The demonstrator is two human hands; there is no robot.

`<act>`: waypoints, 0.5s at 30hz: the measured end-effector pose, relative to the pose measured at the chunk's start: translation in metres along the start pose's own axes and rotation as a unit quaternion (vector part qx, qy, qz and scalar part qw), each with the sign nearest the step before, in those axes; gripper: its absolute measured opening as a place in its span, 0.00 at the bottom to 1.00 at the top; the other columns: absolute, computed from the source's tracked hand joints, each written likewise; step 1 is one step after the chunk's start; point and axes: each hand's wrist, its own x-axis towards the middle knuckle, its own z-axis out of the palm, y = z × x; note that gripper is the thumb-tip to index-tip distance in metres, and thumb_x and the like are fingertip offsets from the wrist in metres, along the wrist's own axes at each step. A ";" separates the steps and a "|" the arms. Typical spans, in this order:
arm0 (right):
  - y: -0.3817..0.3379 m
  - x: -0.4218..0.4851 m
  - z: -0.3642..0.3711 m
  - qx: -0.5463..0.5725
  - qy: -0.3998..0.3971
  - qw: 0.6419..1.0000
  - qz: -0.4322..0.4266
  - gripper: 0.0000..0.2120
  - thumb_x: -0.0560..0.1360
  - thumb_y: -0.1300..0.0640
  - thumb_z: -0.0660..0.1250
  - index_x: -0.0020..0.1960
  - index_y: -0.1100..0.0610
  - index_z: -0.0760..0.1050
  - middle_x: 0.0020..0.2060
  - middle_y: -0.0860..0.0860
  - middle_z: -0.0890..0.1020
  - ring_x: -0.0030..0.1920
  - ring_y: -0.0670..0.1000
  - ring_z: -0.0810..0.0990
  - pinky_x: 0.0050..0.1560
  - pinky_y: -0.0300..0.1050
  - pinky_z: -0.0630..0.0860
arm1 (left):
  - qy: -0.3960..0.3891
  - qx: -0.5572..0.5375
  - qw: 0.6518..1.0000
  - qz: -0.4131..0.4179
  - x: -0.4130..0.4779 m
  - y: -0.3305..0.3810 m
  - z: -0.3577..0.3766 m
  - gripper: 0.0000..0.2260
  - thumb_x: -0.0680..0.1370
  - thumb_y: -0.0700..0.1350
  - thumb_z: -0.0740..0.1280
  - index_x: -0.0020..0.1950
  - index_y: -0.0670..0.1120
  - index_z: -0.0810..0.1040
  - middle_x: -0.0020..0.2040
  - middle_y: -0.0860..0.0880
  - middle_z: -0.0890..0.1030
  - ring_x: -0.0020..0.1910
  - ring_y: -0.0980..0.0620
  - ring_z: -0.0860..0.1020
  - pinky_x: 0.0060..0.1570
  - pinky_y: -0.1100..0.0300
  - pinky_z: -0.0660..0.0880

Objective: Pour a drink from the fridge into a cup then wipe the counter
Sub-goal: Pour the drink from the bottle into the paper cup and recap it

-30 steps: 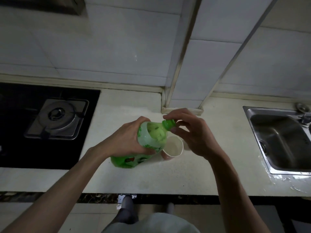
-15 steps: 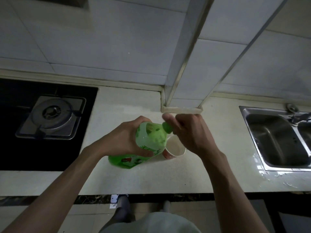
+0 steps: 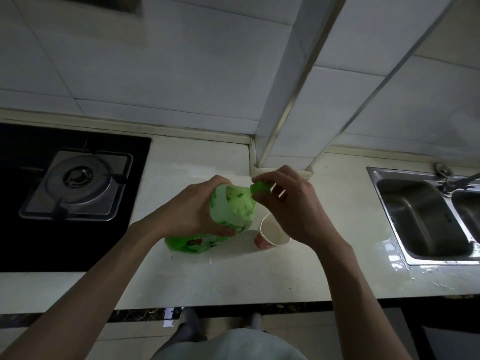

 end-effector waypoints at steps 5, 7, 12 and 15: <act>-0.002 0.007 0.014 -0.065 0.048 0.992 0.093 0.25 0.73 0.38 0.65 0.27 0.56 0.73 0.24 0.45 0.79 0.23 0.46 0.74 0.28 0.42 0.70 | -0.033 0.014 0.999 0.008 -0.001 -0.002 0.000 0.36 0.61 0.57 0.81 0.65 0.57 0.68 0.58 0.60 0.76 0.55 0.60 0.75 0.51 0.66 0.73; -0.003 0.007 0.020 -0.134 0.033 0.985 0.102 0.26 0.75 0.37 0.62 0.26 0.54 0.72 0.22 0.47 0.77 0.24 0.48 0.74 0.29 0.42 0.70 | -0.046 0.023 0.999 0.010 -0.001 -0.007 0.000 0.36 0.62 0.57 0.81 0.64 0.57 0.68 0.57 0.60 0.76 0.55 0.60 0.75 0.49 0.67 0.72; -0.005 0.007 0.029 -0.199 0.007 0.979 0.054 0.36 0.74 0.28 0.44 0.26 0.56 0.67 0.19 0.49 0.68 0.20 0.50 0.65 0.28 0.43 0.66 | -0.086 -0.007 0.996 -0.003 0.000 -0.016 -0.013 0.35 0.62 0.54 0.81 0.65 0.58 0.68 0.58 0.61 0.77 0.56 0.60 0.76 0.53 0.61 0.75; -0.009 0.014 0.030 -0.188 0.018 0.982 -0.007 0.30 0.77 0.32 0.47 0.26 0.52 0.62 0.19 0.45 0.63 0.19 0.46 0.60 0.26 0.38 0.61 | -0.125 -0.074 0.989 0.005 0.001 -0.016 -0.027 0.33 0.64 0.49 0.81 0.64 0.57 0.71 0.57 0.60 0.79 0.56 0.60 0.78 0.53 0.57 0.78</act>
